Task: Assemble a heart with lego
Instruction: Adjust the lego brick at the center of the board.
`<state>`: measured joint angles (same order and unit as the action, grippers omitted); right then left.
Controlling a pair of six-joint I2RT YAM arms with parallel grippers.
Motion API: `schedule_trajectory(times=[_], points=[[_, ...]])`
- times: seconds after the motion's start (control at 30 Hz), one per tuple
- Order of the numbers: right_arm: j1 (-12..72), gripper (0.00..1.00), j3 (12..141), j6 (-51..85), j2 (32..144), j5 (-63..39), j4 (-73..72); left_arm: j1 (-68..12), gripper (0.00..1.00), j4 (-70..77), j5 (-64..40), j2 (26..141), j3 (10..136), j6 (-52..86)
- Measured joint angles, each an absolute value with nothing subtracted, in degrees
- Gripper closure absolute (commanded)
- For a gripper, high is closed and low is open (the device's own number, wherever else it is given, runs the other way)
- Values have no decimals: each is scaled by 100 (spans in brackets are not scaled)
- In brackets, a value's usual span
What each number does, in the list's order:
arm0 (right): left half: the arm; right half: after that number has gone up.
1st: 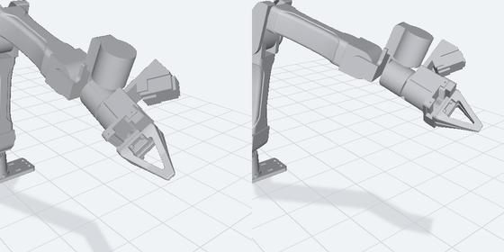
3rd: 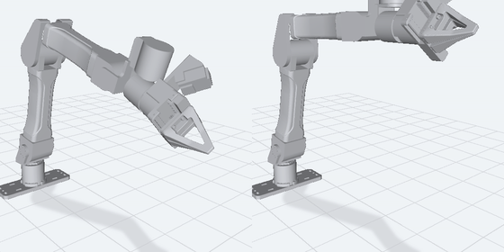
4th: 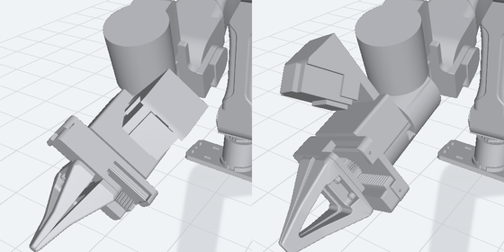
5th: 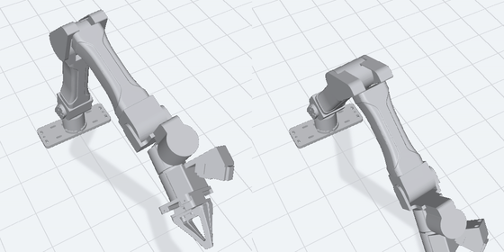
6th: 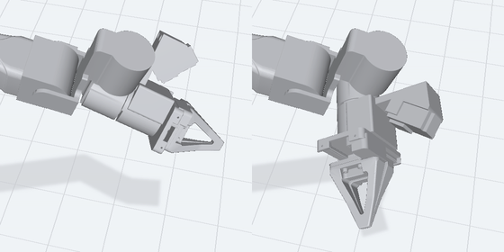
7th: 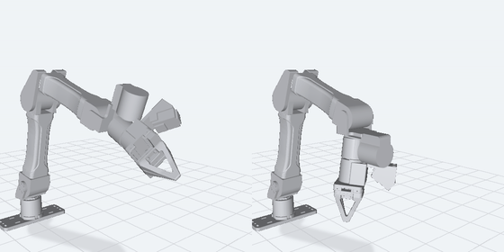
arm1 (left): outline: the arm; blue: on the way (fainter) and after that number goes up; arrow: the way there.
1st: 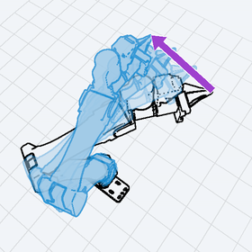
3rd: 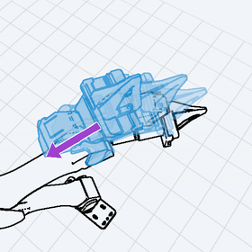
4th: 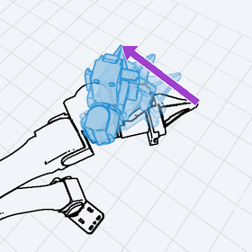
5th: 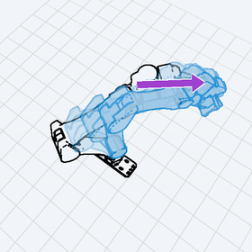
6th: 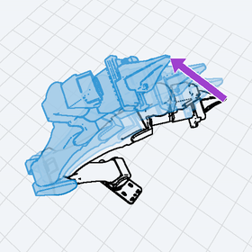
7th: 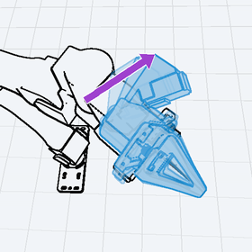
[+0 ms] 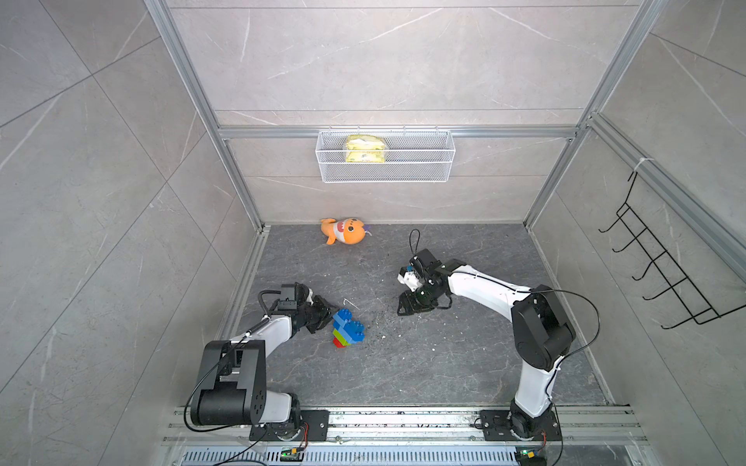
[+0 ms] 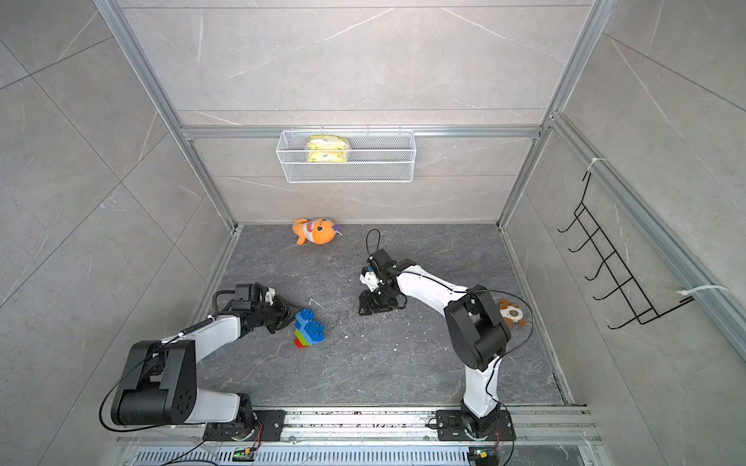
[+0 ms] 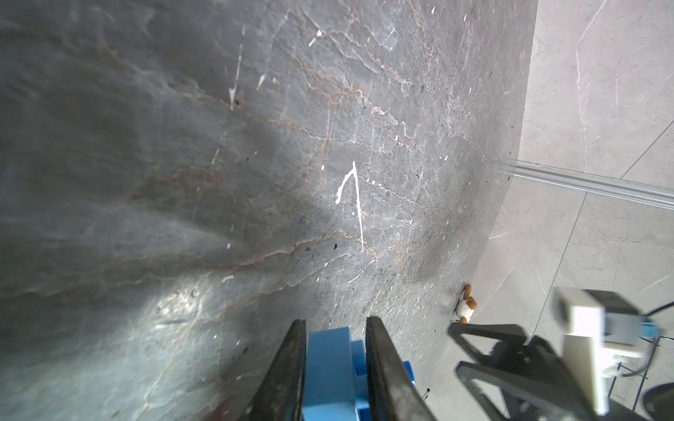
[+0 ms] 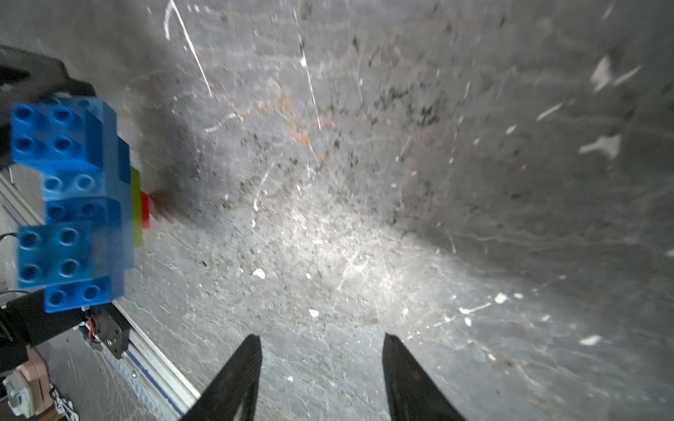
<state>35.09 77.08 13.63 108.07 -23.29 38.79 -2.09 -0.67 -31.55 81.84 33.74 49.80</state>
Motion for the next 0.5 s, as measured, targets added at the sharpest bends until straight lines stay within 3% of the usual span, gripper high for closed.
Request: schedule_trajectory(times=[0.17, 0.5], points=[[4060, 52, 7247, 1538, 10753, -2475, 3406, -209, 54, 58, -3135, 8359, 3439, 5022], [5459, 60, 7192, 2078, 10792, -2685, 2364, -198, 51, 45, -2902, 7970, 3454, 4950]])
